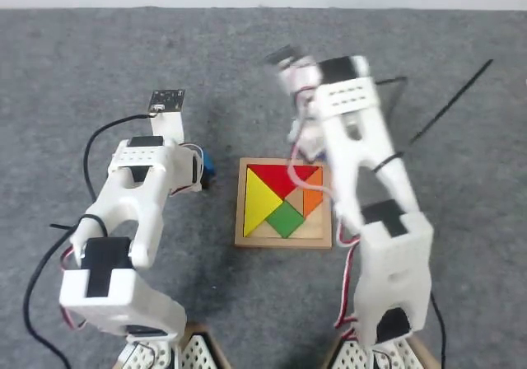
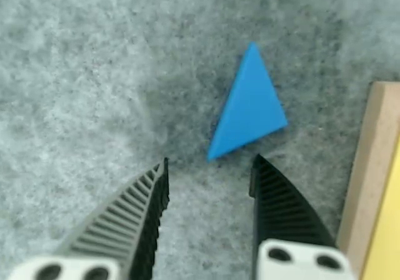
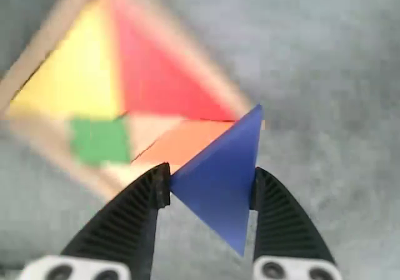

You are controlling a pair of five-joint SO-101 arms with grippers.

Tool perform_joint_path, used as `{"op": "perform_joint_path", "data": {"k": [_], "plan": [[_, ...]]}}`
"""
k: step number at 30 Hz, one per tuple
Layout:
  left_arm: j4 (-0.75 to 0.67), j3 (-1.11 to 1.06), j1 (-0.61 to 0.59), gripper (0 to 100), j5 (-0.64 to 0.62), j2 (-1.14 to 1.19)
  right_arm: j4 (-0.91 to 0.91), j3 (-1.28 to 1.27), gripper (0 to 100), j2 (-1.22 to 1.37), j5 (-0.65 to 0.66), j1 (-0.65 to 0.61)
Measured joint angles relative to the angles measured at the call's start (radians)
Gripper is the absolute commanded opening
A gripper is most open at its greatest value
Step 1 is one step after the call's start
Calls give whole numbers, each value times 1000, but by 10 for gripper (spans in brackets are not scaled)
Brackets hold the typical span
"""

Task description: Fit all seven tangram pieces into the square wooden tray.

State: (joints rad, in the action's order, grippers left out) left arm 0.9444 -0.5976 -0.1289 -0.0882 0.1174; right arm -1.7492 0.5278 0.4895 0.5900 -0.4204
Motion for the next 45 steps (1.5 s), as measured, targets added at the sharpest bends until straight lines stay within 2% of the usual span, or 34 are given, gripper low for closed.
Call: {"op": "perform_joint_path", "data": {"k": [6, 10, 14, 17, 20, 35, 39, 45], "plan": [[0, 0, 0, 206, 0, 0, -2, -192, 108, -78, 453, -127], [0, 0, 0, 206, 0, 0, 31, -405, 112, -192, 629, -175], [0, 0, 0, 206, 0, 0, 166, -672, 112, -370, 781, -175], [0, 0, 0, 206, 0, 0, 284, -850, 109, -496, 852, -173], [0, 0, 0, 206, 0, 0, 331, -925, 108, -539, 918, -166], [0, 0, 0, 206, 0, 0, 318, -939, 112, -500, 1261, -89], [0, 0, 0, 206, 0, 0, 305, -939, 113, -500, 1318, -94], [0, 0, 0, 206, 0, 0, 299, -939, 195, -497, 1363, -94]]}}
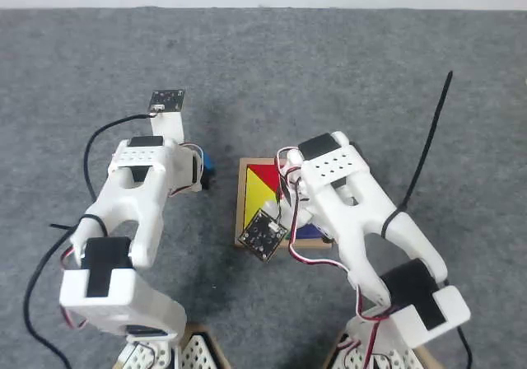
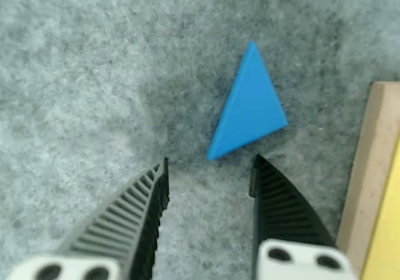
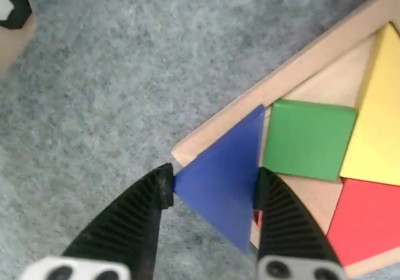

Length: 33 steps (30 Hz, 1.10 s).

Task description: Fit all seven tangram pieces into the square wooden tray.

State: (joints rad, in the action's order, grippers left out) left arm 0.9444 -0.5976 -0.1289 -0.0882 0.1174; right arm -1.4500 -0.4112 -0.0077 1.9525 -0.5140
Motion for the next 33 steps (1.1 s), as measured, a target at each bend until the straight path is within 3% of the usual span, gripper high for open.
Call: {"op": "perform_joint_path", "data": {"k": [12, 20, 27, 30, 33], "plan": [[0, 0, 0, 206, 0, 0, 49, 0, 199, 91, 9, 0], [0, 0, 0, 206, 0, 0, 49, 54, 359, 91, -64, 8], [0, 0, 0, 206, 0, 0, 44, 63, 309, 91, -74, 11], [0, 0, 0, 206, 0, 0, 43, 118, 267, 91, -150, 11], [0, 0, 0, 206, 0, 0, 0, 195, 221, 48, -338, 6]]}}
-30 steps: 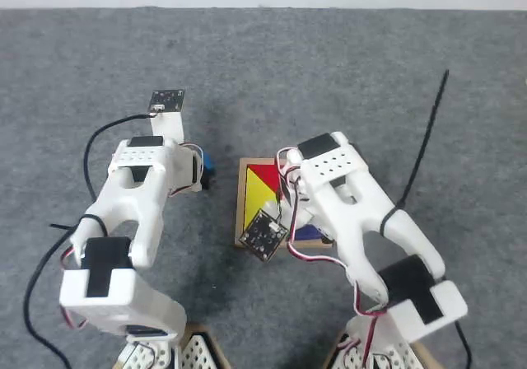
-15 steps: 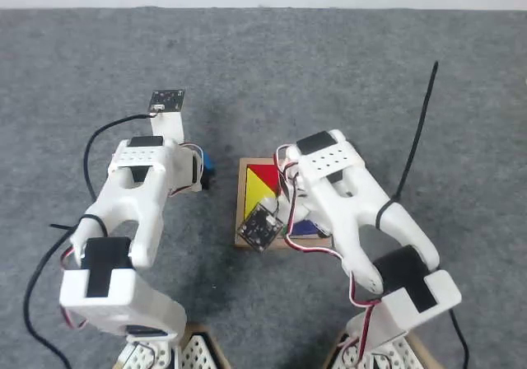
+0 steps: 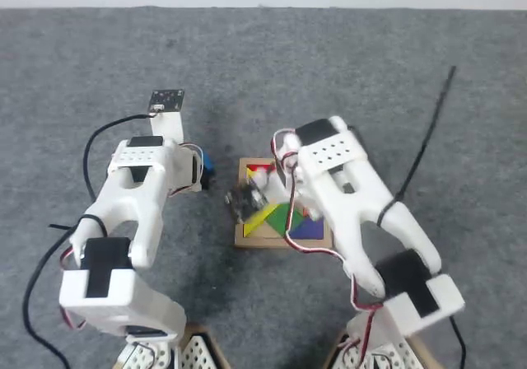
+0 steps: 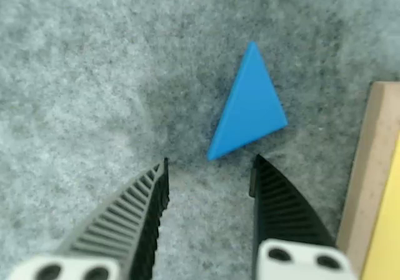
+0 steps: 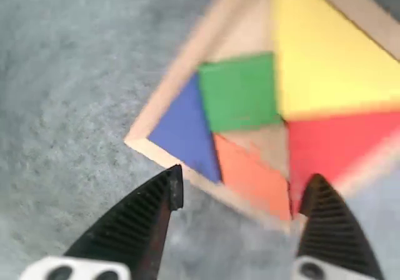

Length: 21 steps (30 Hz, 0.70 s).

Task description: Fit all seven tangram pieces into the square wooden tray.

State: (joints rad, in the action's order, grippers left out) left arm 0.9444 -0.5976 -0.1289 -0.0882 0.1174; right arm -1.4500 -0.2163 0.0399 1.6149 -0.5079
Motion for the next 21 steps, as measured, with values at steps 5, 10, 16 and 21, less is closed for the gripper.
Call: {"op": "perform_joint_path", "data": {"k": [5, 10, 16, 21], "plan": [[0, 0, 0, 206, 0, 0, -100, 120, 187, -196, -356, -11], [5, 20, -41, 207, 6, 0, -114, 115, 187, -420, -783, 41], [29, 64, -68, 207, 5, 0, 203, -213, 187, -365, -1056, 20], [21, 64, -106, 207, 6, 0, 377, -330, 187, -153, -1142, -14]]}}
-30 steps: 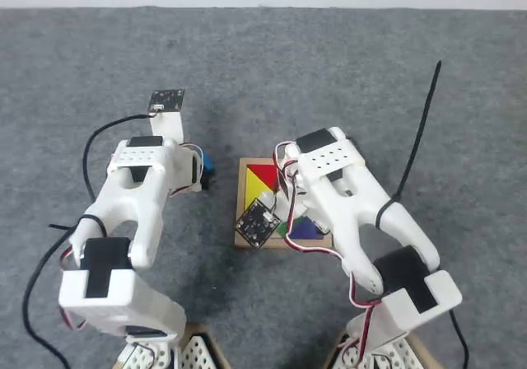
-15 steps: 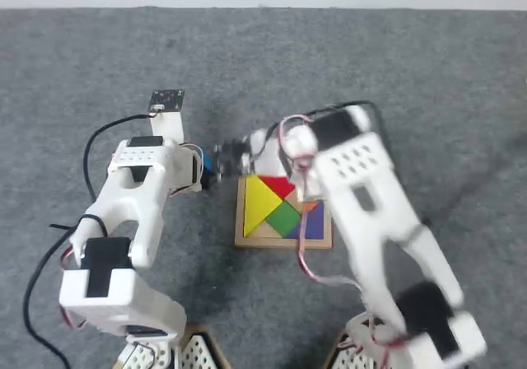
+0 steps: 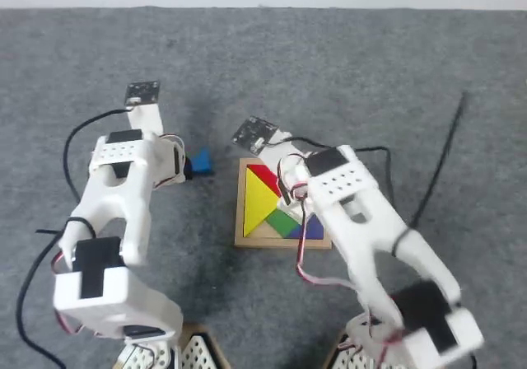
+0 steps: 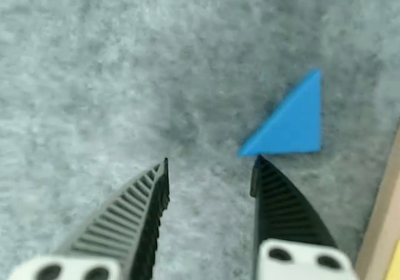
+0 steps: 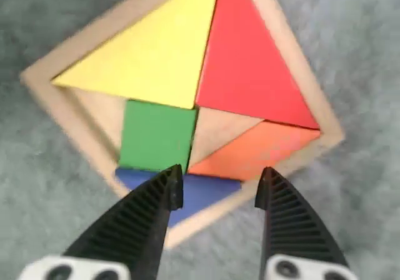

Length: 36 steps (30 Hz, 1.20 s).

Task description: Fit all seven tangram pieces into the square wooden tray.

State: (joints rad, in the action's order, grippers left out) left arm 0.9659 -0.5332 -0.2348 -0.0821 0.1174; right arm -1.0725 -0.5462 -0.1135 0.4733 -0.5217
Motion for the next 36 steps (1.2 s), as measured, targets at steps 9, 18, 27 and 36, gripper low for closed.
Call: {"op": "perform_joint_path", "data": {"k": [9, 18, 27, 36], "plan": [[-14, 0, -17, 207, 0, 0, 75, -2, 187, 157, -25, -5], [-14, 0, -17, 207, 0, 0, 75, 9, 187, 170, -38, -3], [34, 38, -34, 211, 14, -9, 54, -152, 185, -267, -193, 98], [308, 265, -40, 258, 94, 0, 133, -578, 184, -663, -152, 351]]}}
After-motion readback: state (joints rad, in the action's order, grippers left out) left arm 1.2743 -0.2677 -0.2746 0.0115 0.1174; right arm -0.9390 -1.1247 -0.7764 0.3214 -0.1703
